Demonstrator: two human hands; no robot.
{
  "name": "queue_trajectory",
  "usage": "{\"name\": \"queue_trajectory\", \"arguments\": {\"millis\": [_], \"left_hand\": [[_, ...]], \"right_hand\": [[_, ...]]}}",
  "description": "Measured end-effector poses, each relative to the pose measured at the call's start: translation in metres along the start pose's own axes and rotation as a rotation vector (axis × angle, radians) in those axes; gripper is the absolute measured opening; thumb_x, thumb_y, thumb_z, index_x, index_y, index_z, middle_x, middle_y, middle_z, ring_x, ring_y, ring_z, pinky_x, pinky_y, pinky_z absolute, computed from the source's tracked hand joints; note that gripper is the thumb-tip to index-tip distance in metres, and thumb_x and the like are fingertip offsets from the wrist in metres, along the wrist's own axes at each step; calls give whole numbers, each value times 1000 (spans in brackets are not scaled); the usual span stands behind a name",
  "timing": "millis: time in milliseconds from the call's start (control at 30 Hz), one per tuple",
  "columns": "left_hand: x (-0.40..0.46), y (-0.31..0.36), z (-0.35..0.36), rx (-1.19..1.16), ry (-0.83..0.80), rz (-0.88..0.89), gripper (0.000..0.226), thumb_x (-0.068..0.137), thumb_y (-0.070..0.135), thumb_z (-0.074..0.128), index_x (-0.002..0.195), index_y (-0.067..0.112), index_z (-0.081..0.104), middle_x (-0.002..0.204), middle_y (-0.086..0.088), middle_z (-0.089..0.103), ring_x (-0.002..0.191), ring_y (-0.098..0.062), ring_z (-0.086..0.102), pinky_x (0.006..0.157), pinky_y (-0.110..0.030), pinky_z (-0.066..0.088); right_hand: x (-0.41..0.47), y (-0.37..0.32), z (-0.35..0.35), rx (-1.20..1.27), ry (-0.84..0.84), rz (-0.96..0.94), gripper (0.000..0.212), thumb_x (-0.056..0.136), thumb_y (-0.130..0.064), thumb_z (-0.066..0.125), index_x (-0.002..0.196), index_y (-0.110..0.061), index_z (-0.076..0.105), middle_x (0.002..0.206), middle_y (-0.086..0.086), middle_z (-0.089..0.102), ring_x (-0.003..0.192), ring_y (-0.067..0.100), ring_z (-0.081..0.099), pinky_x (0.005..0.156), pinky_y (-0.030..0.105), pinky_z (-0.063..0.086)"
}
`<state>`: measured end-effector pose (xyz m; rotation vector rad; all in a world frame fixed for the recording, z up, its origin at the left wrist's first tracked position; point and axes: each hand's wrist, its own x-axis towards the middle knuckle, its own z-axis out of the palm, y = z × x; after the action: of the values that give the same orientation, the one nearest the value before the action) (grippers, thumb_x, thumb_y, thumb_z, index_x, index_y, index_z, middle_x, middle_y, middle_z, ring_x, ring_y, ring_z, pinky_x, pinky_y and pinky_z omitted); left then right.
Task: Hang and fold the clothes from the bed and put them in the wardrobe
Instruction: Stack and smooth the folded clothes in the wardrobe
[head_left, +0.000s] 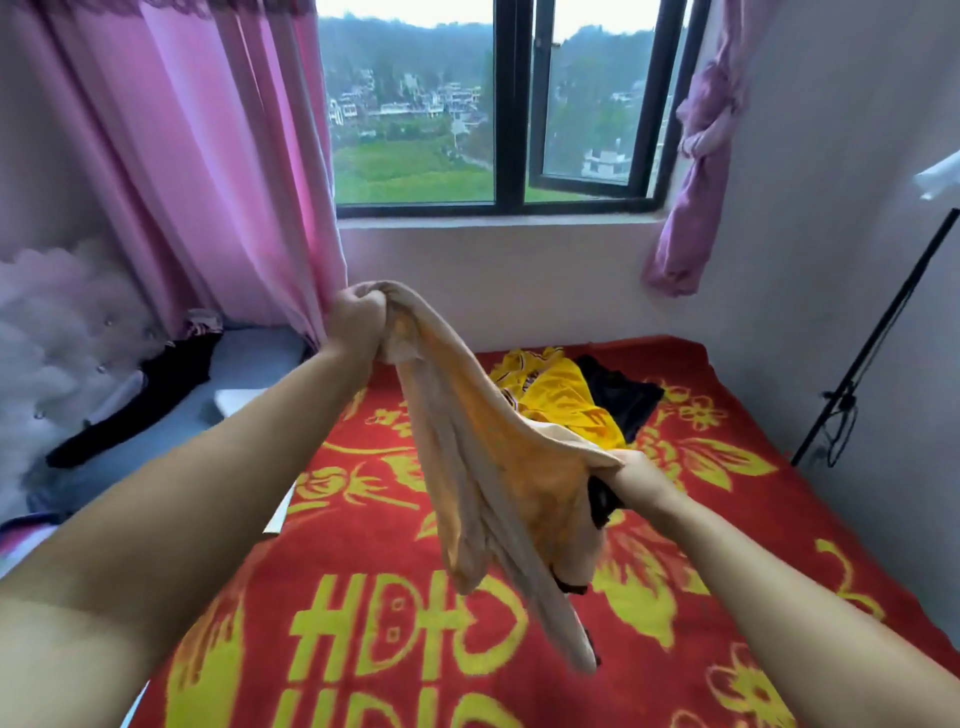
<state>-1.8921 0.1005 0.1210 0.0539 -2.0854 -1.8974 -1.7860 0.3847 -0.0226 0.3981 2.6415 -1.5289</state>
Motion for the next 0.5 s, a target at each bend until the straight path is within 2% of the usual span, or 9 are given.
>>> {"name": "queue_trajectory", "arguments": {"millis": [33,100,167,233,267,333,433,467,500], "left_hand": [[8,-16,-11,96,38,-20,33,86,-3,35,87,13,64,79,-7,64,77,-22,58,68,-26,50],[16,-42,-28,261,57,-63,31,82,-1,38,78,15,64,83,-10,64,82,-26,58,75,-32,50],[16,-57,-37,482,56,-58,27,77,0,42,68,16,62,78,-8,63,86,-31,61,76,-35,48],[7,-55,-33,667,-55,-33,25,75,2,49,80,17,68,84,-6,67,88,-29,62,77,-32,50],[-1,-49,-25,695,-175,-16,28,75,1,52,93,15,70,89,-5,67,86,-24,62,76,-28,48],[-26,-30,-1,673,-467,73,42,80,5,61,121,13,60,99,-2,64,87,-17,61,75,-22,47],[-76,3,43,387,-900,200,78,79,25,76,145,23,33,120,10,58,112,-7,56,90,-19,46],[-90,9,56,271,-963,194,83,76,25,77,145,24,31,118,13,57,112,-3,56,93,-20,46],[-99,13,67,180,-945,167,78,74,22,76,141,22,37,111,12,60,106,-2,58,92,-23,49]], "right_hand": [[3,-11,-13,86,16,-28,26,93,-20,58,74,-2,65,70,11,57,68,19,50,63,31,39],[6,-37,-39,227,28,-97,16,90,-13,62,90,-3,74,75,4,67,68,14,59,62,25,47],[3,-65,-62,308,5,-142,11,86,-12,66,91,-8,74,74,3,72,64,10,65,57,21,51],[-2,-91,-78,321,-85,-151,13,84,-19,70,89,-7,73,78,7,71,66,14,66,62,26,53],[-4,-102,-82,304,-137,-164,18,84,-22,71,92,-7,73,80,8,70,69,16,65,66,29,53],[-12,-125,-82,267,-220,-193,19,84,-23,71,95,-8,73,79,5,69,70,14,65,68,29,54],[-25,-153,-68,202,-315,-238,10,86,-21,70,86,-10,72,72,2,70,61,9,65,55,21,53],[-29,-159,-63,182,-327,-252,11,86,-19,69,84,-8,72,70,3,69,57,9,64,52,19,51],[-32,-163,-61,168,-316,-257,13,87,-18,68,82,-7,71,68,4,68,55,8,63,51,18,51]]}}
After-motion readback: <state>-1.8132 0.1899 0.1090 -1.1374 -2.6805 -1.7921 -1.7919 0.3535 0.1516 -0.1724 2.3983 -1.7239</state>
